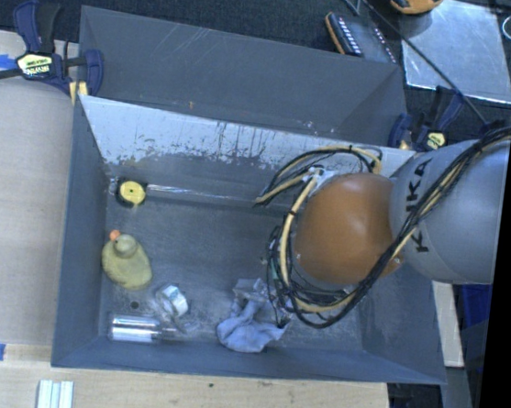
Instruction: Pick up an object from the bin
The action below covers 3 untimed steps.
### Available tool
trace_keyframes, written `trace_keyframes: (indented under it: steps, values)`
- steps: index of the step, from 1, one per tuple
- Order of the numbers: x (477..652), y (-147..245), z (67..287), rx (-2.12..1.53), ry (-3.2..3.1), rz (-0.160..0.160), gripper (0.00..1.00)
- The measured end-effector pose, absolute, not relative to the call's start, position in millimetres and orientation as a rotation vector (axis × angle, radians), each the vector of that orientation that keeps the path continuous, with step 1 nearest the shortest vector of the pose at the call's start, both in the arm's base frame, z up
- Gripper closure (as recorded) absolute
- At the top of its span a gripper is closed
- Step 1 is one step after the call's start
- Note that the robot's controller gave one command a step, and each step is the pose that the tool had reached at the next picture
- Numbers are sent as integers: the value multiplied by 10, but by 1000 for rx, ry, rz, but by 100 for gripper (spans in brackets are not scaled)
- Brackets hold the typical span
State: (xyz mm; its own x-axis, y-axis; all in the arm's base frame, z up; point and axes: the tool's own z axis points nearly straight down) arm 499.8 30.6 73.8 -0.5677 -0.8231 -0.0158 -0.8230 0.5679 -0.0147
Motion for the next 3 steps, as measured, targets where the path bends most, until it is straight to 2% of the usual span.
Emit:
trace_keyframes:
  steps: [3]
  values:
    - [4994,306,957,-1448,2764,-8,100]
